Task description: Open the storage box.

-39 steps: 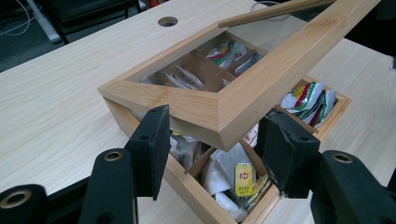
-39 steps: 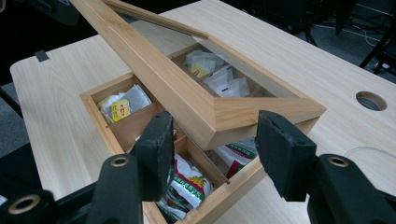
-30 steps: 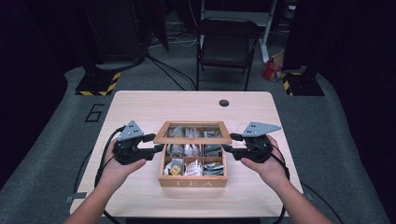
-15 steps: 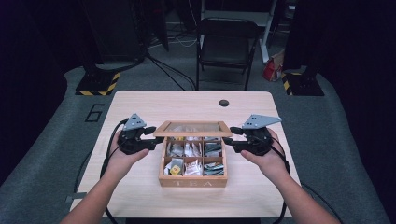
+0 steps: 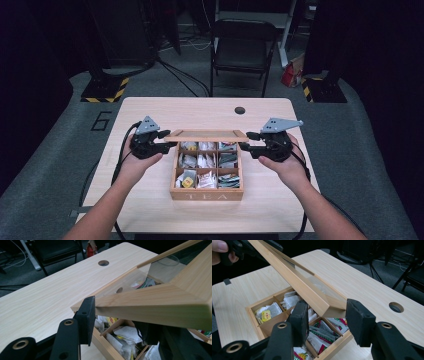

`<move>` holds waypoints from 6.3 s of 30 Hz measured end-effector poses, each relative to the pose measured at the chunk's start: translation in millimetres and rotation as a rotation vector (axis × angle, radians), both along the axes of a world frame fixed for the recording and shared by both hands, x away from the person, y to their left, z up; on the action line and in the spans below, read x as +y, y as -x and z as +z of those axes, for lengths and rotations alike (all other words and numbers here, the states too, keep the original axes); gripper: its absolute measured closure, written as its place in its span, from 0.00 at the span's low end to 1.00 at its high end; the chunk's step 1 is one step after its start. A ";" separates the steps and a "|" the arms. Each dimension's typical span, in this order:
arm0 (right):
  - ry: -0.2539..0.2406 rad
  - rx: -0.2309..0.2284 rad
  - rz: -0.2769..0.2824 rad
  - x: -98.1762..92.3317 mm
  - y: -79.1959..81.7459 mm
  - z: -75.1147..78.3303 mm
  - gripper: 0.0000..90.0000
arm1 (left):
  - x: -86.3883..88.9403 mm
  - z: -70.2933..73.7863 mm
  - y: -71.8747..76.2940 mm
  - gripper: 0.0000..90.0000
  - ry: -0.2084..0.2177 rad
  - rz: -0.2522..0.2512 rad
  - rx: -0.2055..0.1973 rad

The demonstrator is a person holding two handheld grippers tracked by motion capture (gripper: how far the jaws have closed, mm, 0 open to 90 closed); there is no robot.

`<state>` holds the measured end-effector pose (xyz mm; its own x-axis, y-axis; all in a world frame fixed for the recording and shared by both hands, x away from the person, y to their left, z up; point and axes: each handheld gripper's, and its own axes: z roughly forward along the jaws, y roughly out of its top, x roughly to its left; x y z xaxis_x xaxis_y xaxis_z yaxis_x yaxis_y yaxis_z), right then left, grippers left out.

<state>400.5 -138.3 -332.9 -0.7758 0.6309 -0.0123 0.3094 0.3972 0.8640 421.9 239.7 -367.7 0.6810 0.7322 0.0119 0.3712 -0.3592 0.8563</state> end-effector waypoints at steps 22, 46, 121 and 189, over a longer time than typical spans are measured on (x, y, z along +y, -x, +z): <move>-0.005 0.028 -0.063 2.3 -47.4 -21.7 0.58 | 1.8 17.0 -22.3 0.62 0.022 0.005 0.031; -0.015 0.050 -0.118 8.0 -79.2 -30.8 0.67 | 2.9 27.9 -42.2 0.63 0.043 0.009 0.048; -0.029 0.105 -0.192 12.3 -119.9 -41.1 0.55 | 1.5 -3.4 -97.4 0.69 0.094 0.070 0.085; -0.061 0.101 -0.114 20.7 -98.5 -38.5 0.60 | -2.9 -25.1 -128.8 0.72 0.124 0.126 0.145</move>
<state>499.0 -117.5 -371.5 -0.6947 0.7119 0.1033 0.4360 0.3024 0.8476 550.8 236.8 -392.7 0.5720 0.8014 -0.1746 0.5289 -0.1976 0.8253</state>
